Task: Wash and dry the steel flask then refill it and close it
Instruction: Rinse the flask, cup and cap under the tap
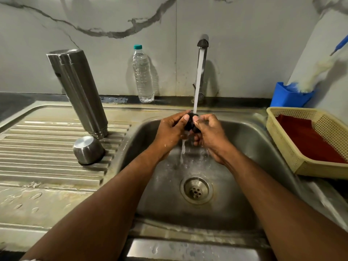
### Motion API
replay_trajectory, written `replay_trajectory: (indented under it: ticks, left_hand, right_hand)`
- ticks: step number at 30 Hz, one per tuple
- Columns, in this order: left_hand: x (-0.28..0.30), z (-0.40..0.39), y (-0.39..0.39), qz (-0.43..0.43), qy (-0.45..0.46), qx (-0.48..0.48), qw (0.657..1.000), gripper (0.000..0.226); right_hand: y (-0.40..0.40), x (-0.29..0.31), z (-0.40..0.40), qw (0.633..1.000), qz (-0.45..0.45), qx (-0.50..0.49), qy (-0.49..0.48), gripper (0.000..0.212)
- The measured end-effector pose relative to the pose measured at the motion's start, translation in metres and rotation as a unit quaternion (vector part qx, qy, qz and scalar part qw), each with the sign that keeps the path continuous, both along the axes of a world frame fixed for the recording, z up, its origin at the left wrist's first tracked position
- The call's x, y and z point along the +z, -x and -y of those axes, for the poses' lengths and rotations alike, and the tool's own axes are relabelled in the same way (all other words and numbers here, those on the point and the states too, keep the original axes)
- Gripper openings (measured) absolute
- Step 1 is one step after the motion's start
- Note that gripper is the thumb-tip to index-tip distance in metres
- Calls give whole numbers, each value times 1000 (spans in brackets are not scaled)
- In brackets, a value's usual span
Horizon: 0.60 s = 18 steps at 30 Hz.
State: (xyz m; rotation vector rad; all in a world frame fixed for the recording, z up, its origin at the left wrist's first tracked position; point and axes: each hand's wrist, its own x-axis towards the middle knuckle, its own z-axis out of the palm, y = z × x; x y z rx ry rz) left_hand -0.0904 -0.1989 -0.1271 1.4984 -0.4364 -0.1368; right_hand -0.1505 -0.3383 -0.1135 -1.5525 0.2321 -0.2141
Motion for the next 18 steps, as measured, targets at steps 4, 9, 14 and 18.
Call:
replay_trajectory:
  ticks: [4, 9, 14, 18]
  left_hand:
    - [-2, 0, -1, -16, -11, 4, 1000, 27]
    - [-3, 3, 0, -54, -17, 39, 998, 30]
    - [2, -2, -4, -132, 53, -3, 990, 32]
    - [4, -5, -2, -133, 88, -31, 987, 40]
  right_hand:
    - [2, 0, 2, 1000, 6, 10, 25, 13]
    - [1, -5, 1, 965, 77, -80, 238, 18]
    - [-3, -3, 1, 980, 80, -162, 83, 27]
    - [-5, -3, 2, 985, 57, -164, -20, 27]
